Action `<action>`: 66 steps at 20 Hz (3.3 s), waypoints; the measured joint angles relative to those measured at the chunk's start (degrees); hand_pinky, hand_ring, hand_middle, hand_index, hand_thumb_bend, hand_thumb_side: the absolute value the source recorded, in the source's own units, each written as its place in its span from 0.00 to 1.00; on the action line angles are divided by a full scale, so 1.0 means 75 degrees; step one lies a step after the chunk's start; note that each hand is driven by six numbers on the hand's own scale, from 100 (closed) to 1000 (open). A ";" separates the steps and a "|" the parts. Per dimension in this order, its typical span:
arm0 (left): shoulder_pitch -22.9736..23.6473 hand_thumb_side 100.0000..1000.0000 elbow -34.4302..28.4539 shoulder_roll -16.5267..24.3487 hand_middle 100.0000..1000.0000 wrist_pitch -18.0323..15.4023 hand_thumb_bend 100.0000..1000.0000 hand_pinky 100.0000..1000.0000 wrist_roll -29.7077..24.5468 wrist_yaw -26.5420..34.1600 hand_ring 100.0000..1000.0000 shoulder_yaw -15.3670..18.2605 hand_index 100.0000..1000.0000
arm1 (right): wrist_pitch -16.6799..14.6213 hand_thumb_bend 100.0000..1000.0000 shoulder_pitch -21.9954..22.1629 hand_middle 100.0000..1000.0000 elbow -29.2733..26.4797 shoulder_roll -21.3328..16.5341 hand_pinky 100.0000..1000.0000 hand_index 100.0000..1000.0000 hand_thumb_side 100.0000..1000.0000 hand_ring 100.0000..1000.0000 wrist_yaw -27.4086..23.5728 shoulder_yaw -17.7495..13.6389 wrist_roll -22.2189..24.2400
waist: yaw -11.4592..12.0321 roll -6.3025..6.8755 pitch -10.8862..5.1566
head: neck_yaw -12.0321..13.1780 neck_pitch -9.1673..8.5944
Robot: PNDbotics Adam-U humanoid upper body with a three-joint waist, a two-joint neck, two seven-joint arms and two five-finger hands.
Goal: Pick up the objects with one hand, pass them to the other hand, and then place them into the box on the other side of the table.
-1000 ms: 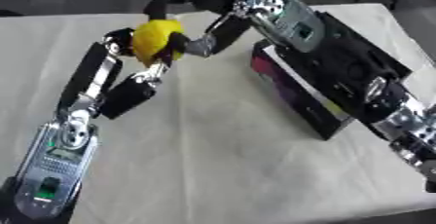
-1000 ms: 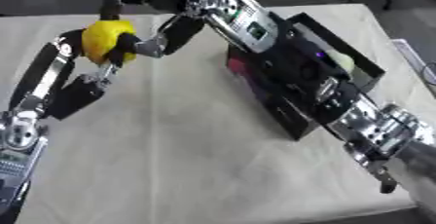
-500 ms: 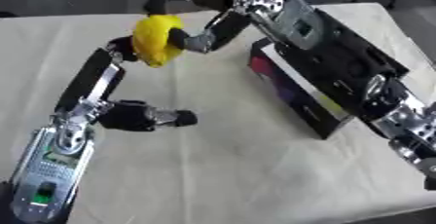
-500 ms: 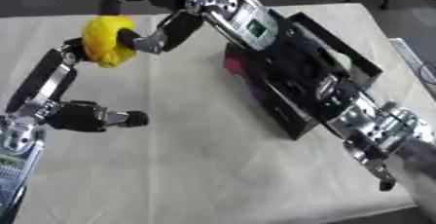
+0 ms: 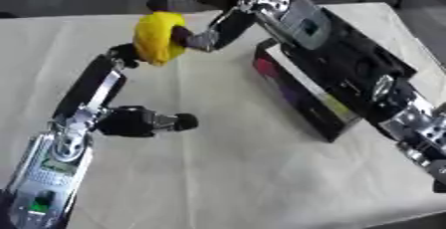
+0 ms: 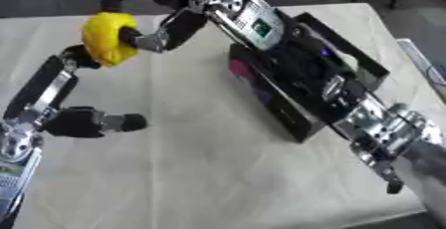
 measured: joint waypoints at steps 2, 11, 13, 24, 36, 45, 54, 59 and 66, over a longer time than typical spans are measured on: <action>0.0044 0.62 0.0017 0.0004 0.63 0.0133 1.00 0.77 0.0110 0.0022 0.76 0.0036 0.76 | 0.0035 0.00 0.0010 0.41 -0.0023 -0.0094 0.86 0.62 0.00 0.65 -0.0100 -0.0047 -0.0040 | -0.0040 0.0000 0.0000 | 0.0018 0.0000; 0.0145 0.64 0.0086 0.0191 0.62 0.0374 1.00 0.77 0.0303 0.0206 0.76 0.0105 0.75 | 0.0441 0.00 0.0516 0.43 -0.0428 -0.1067 0.87 0.64 0.00 0.65 -0.0941 -0.0558 -0.0373 | -0.0161 0.0000 -0.0002 | 0.0004 0.0000; 0.0151 0.64 0.0078 0.0215 0.62 0.0395 1.00 0.77 0.0307 0.0239 0.76 0.0138 0.75 | 0.0499 0.00 0.0825 0.44 -0.0503 -0.1426 0.88 0.65 0.02 0.65 -0.1052 -0.0723 -0.0432 | -0.0169 0.0000 -0.0002 | -0.0034 0.0000; 0.0175 0.66 -0.0117 0.0404 0.63 0.0551 1.00 0.77 0.0324 0.0370 0.76 0.0346 0.75 | 0.0686 0.00 0.2471 0.45 -0.0674 -0.2746 0.89 0.67 0.04 0.66 -0.1245 -0.1610 -0.0514 | -0.0258 0.0212 -0.0001 | -0.0498 0.0000; 0.0197 0.67 -0.0210 0.0461 0.63 0.0674 1.00 0.77 0.0380 0.0467 0.76 0.0454 0.76 | -0.0303 0.00 0.3448 0.48 0.0229 -0.3024 0.88 0.68 0.06 0.67 -0.0107 -0.2199 -0.1417 | -0.0272 0.0480 0.0025 | -0.0740 -0.0002; 0.0207 0.67 -0.0248 0.0461 0.64 0.0750 1.00 0.77 0.0469 0.0493 0.77 0.0484 0.76 | -0.1503 0.00 0.3560 1.00 0.0900 -0.3014 1.00 1.00 0.00 1.00 0.1288 -0.2291 -0.1769 | -0.0252 0.0493 0.0032 | -0.0730 -0.0003; 0.0247 0.67 -0.0249 0.0461 0.64 0.0755 1.00 0.77 0.0470 0.0493 0.77 0.0496 0.76 | -0.2092 0.00 0.3556 1.00 0.1025 -0.3014 1.00 1.00 0.00 1.00 0.2853 -0.2382 -0.2604 | -0.0241 0.0493 0.0032 | -0.0666 -0.0003; 0.0255 0.66 -0.0250 0.0461 0.63 0.0771 0.96 0.76 0.0498 0.0493 0.75 0.0520 0.75 | -0.1967 0.00 0.3616 1.00 0.0995 -0.2986 1.00 1.00 0.14 1.00 0.2579 -0.2366 -0.2783 | -0.0216 0.0493 0.0032 | -0.0660 -0.0002; 0.0493 0.56 -0.0550 0.0779 0.65 0.0930 0.61 0.71 0.1864 0.1145 0.75 0.1190 0.73 | 0.0309 0.00 0.4237 1.00 -0.0578 -0.2536 1.00 1.00 0.45 1.00 -0.1097 -0.2777 -0.0849 | -0.0216 0.0493 0.0032 | -0.0212 0.0000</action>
